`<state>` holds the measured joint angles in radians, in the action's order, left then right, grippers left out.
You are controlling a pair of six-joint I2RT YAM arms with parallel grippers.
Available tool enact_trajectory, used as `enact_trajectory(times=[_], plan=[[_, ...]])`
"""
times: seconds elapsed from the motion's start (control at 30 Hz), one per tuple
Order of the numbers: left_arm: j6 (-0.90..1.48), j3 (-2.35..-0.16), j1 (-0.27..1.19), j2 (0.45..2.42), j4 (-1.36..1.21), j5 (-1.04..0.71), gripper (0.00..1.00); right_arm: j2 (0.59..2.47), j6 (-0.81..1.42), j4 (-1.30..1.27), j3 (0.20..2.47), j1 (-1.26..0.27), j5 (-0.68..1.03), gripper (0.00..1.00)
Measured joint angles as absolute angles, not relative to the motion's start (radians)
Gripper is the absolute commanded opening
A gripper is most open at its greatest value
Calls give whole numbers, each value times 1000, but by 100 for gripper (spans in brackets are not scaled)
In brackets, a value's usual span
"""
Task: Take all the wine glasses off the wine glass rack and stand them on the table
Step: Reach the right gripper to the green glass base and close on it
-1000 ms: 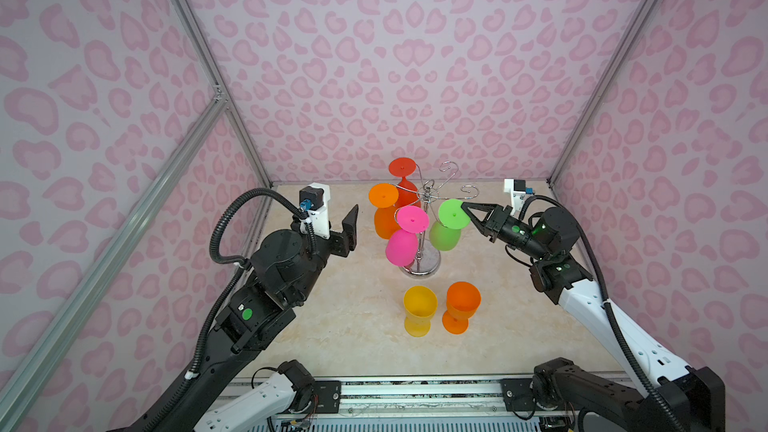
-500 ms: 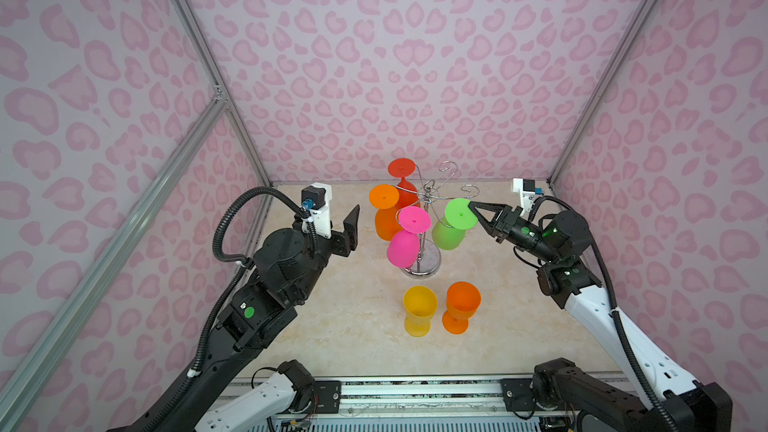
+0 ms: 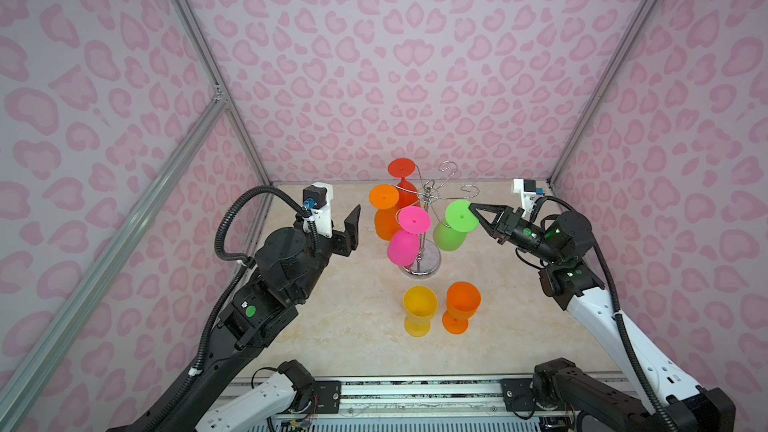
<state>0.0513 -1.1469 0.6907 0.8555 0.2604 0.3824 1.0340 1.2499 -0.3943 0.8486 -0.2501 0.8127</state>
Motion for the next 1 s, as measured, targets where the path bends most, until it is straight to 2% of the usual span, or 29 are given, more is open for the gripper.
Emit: enact_trajectory(times=[1.0], plan=[[51, -1131, 681, 850, 260, 366, 71, 1130, 1201, -344, 941, -334, 784, 0]])
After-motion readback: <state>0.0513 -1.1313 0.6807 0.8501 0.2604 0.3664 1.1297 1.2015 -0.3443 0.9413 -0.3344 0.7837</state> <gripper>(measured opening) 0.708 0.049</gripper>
